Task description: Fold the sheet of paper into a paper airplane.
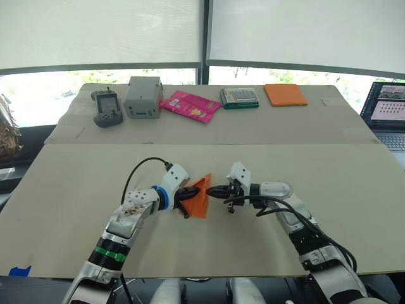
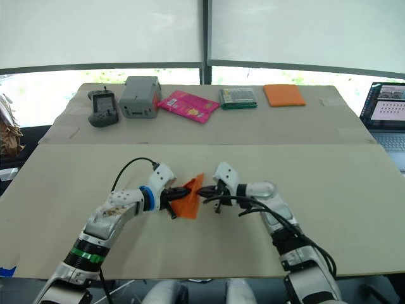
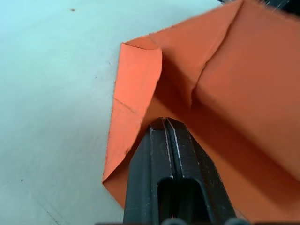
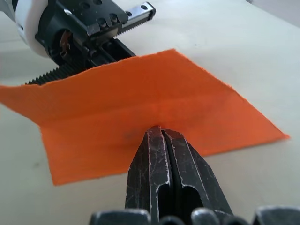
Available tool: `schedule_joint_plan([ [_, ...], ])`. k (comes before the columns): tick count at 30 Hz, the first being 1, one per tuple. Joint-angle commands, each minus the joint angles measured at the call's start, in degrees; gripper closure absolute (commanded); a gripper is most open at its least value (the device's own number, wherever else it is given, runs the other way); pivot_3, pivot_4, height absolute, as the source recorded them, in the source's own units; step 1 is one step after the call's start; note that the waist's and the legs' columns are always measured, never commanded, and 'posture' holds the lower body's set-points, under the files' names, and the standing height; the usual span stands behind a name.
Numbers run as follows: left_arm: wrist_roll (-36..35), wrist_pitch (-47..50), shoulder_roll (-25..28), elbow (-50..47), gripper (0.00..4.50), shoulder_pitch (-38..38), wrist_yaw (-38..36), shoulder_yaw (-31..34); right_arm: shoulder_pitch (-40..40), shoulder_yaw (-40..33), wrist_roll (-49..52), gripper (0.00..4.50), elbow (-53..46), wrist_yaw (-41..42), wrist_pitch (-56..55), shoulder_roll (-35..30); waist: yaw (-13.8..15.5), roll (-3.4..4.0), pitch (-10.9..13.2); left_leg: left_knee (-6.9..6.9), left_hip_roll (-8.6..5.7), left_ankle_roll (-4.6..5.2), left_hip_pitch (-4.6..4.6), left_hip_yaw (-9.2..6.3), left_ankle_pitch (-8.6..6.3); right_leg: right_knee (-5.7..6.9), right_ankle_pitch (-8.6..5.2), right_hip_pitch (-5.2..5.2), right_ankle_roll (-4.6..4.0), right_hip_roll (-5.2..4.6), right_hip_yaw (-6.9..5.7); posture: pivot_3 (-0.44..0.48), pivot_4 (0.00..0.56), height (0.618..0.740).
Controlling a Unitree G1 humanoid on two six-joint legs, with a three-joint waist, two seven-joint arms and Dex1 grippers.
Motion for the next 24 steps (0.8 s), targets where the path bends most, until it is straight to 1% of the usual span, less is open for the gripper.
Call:
schedule_joint_plan([
  [1, -1.5, 2.6, 1.2, -2.8, 4.46, 1.2, -0.4, 1.0, -1.7, -0.7, -0.1, 4.5, -0.6, -0.5, -0.2, -0.4, 0.0, 0.0, 0.0, 0.0, 0.0, 0.0, 0.0, 0.0, 0.0, -0.01, 0.0, 0.0, 0.0, 0.0, 0.0, 0.0, 0.15, 0.74],
  [4, -4.8, 4.6, 2.3, -5.8, 4.46, 1.7, -1.5, 3.9, -2.1, -0.9, -0.2, 4.5, -0.1, -0.4, 0.0, -0.9, -0.1, 0.0, 0.0, -0.01, 0.02, -0.01, 0.0, -0.01, 0.0, 0.0, 0.0, -0.03, 0.0, 0.02, 0.0, 0.0, 0.15, 0.74],
  [7, -11.3, 6.4, 5.2, -11.7, 4.46, 3.7, -6.7, 7.4, -2.3, -1.3, 0.1, 4.5, 0.0, -0.1, 0.3, -1.5, -0.5, 0.02, 0.0, -0.03, 0.05, -0.01, -0.08, 0.0, 0.0, 0.01, 0.0, -0.13, -0.01, 0.04, 0.01, 0.0, 0.15, 0.74],
  [10, -15.3, 6.1, 7.1, -13.1, 4.46, 4.5, -8.5, 11.1, -2.2, -1.4, 0.0, 4.5, 0.3, 0.0, 0.1, -2.0, -0.4, 0.03, 0.0, -0.05, 0.06, -0.02, -0.12, -0.02, 0.0, -0.02, 0.0, -0.16, -0.01, 0.02, -0.01, 0.0, 0.15, 0.74],
  [12, -15.1, 4.8, 7.2, -10.9, 4.46, 3.5, -7.3, 12.7, -2.1, -1.4, -0.1, 4.5, 0.5, 0.1, -0.1, -2.1, -0.2, 0.03, 0.0, -0.04, 0.04, -0.02, -0.09, -0.02, 0.0, -0.04, 0.01, -0.12, -0.02, -0.02, -0.01, 0.0, 0.15, 0.74],
  [15, -13.5, 2.4, 6.8, -7.1, 4.46, 1.5, -6.0, 12.6, -2.1, -1.4, -0.1, 4.5, 0.7, 0.0, -0.1, -2.1, 0.1, 0.03, 0.0, -0.02, 0.0, -0.03, -0.09, -0.02, 0.01, -0.04, 0.01, -0.09, -0.01, -0.02, -0.02, 0.0, 0.15, 0.74],
  [19, -8.7, -2.1, 3.9, 0.4, 4.46, -3.4, -3.5, 8.3, -1.8, -1.4, -0.2, 4.5, 0.3, -0.4, -0.1, -2.0, 0.3, 0.03, 0.0, -0.01, -0.06, -0.04, -0.11, -0.04, 0.01, -0.05, 0.01, -0.09, -0.01, -0.04, -0.05, 0.0, 0.15, 0.74],
  [24, -6.7, -5.4, 0.8, 6.5, 4.46, -6.7, -4.6, 4.8, -1.1, -1.5, -0.1, 4.5, -0.7, -0.6, 0.1, -2.3, -0.1, 0.03, 0.0, -0.02, -0.06, -0.04, -0.16, -0.02, 0.02, -0.06, 0.01, -0.13, -0.01, -0.01, -0.05, 0.0, 0.15, 0.74],
])
